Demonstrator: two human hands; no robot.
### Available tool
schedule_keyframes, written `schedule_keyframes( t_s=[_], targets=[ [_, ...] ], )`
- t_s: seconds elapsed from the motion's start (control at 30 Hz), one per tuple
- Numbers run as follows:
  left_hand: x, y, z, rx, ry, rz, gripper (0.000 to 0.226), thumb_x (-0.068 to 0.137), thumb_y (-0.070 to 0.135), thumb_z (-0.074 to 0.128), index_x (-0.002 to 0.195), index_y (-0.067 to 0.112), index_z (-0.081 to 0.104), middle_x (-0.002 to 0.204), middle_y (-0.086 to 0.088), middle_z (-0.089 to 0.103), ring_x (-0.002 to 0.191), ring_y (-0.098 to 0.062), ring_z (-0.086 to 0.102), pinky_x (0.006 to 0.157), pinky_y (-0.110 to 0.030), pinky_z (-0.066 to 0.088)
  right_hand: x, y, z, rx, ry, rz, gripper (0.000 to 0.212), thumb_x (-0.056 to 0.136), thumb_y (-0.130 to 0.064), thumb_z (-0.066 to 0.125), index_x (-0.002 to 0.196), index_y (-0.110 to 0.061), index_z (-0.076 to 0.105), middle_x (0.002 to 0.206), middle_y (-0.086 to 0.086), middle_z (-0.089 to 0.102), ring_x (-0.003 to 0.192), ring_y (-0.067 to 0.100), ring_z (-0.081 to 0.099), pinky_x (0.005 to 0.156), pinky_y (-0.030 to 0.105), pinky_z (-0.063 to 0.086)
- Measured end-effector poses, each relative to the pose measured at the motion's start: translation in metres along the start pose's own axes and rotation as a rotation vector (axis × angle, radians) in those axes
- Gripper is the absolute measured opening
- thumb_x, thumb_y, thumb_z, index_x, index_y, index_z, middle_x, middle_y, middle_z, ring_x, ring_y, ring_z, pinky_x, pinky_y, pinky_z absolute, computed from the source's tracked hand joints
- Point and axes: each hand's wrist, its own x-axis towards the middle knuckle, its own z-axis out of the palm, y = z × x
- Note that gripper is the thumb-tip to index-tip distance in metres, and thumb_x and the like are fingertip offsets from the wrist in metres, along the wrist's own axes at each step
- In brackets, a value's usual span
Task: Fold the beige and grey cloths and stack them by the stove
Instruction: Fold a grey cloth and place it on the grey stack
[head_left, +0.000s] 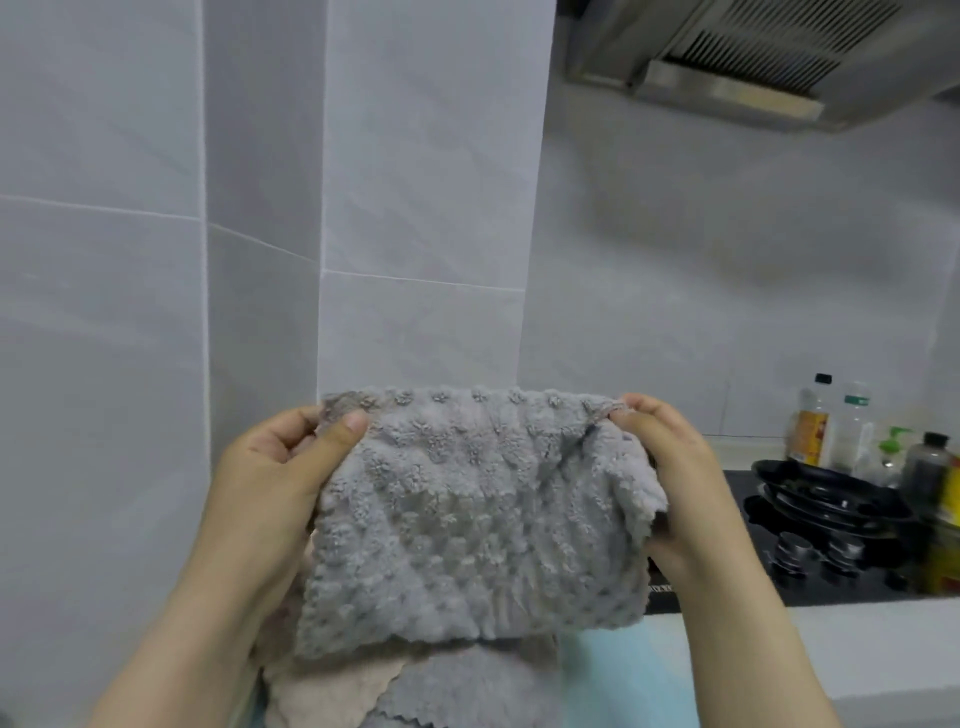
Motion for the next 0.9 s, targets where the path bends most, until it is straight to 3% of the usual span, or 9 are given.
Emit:
schedule_keyframes(
  t_s=[0.1,0.17,0.3,0.43,0.5,0.6,0.7,0.8,0.9],
  targets=[
    [0.001,0.003,0.006,0.004,0.069,0.043,0.037,0.07,0.032,0.079,0.091,0.003,0.069,0.076,-0.015,0.059,0.065,-0.02,0.049,0.06,-0.026,0.045,-0.013,-0.015,0.011,0.088,-0.126,-0.034,0.01,0.093,-0.009,0.054,0.092,-0.018,0.055,0.06,0.003,0.056,0.043,0.011,0.047,0.038,0.019,0.035],
    [-0.001,0.005,0.012,-0.01,0.081,0.024,0.02,0.075,0.025,0.072,0.083,0.006,0.072,0.068,-0.007,0.058,0.053,-0.011,0.049,0.049,-0.018,0.047,-0.019,-0.018,0.018,0.039,-0.195,-0.05,0.013,0.094,-0.005,0.052,0.09,-0.016,0.058,0.055,0.008,0.056,0.037,0.012,0.045,0.035,0.017,0.035],
    [-0.005,0.007,0.017,0.029,0.08,-0.008,0.015,0.083,0.021,0.068,0.07,0.017,0.074,0.056,0.005,0.053,0.049,-0.003,0.049,0.052,-0.013,0.05,-0.023,-0.011,0.027,-0.13,-0.272,-0.025,0.025,0.095,0.003,0.049,0.091,-0.009,0.071,0.077,0.007,0.071,0.058,0.014,0.067,0.046,0.017,0.047],
    [-0.007,0.009,0.019,0.061,0.105,-0.051,0.02,0.086,0.019,0.065,0.068,0.014,0.071,0.058,0.0,0.053,0.048,-0.001,0.053,0.053,-0.012,0.053,-0.024,-0.007,0.03,-0.318,-0.367,0.005,0.037,0.084,0.015,0.058,0.107,-0.012,0.071,0.099,0.012,0.072,0.074,0.014,0.072,0.061,0.02,0.055],
    [-0.007,0.009,0.019,0.115,0.095,-0.049,0.021,0.086,0.019,0.065,0.067,0.012,0.071,0.057,-0.001,0.051,0.046,-0.002,0.051,0.053,-0.012,0.052,-0.024,-0.003,0.033,-0.445,-0.279,-0.066,0.032,0.082,0.011,0.062,0.097,-0.016,0.073,0.087,0.017,0.069,0.061,0.01,0.064,0.057,0.019,0.053],
    [-0.006,0.007,0.019,0.167,0.061,-0.062,0.019,0.086,0.018,0.065,0.072,0.007,0.071,0.056,0.0,0.051,0.045,-0.003,0.05,0.054,-0.015,0.053,-0.022,0.002,0.034,-0.703,-0.15,-0.251,0.011,0.082,-0.016,0.073,0.071,-0.019,0.072,0.065,0.009,0.06,0.054,0.007,0.049,0.054,0.026,0.043],
    [-0.007,0.007,0.022,0.196,-0.013,-0.087,0.018,0.085,0.015,0.066,0.069,0.008,0.07,0.055,0.001,0.051,0.045,-0.004,0.049,0.05,-0.014,0.051,-0.021,0.006,0.033,-0.78,-0.127,-0.295,0.026,0.076,-0.039,0.077,0.061,-0.02,0.069,0.073,-0.005,0.055,0.064,0.004,0.051,0.063,0.024,0.039],
    [-0.01,0.005,0.025,0.197,-0.087,-0.123,0.015,0.084,0.013,0.066,0.07,0.007,0.07,0.057,-0.001,0.052,0.045,-0.004,0.049,0.049,-0.013,0.049,-0.022,0.003,0.035,-0.693,-0.209,-0.276,0.022,0.079,-0.036,0.076,0.066,-0.018,0.071,0.081,-0.011,0.066,0.074,0.001,0.061,0.068,0.02,0.044],
    [-0.013,0.005,0.027,0.167,-0.134,-0.15,0.012,0.084,0.008,0.065,0.078,-0.001,0.071,0.058,-0.002,0.06,0.047,-0.004,0.053,0.048,-0.013,0.048,-0.024,0.005,0.038,-0.557,-0.353,-0.167,0.016,0.085,-0.026,0.071,0.073,-0.016,0.072,0.06,-0.014,0.065,0.051,-0.004,0.056,0.053,0.007,0.039]
  ],
)
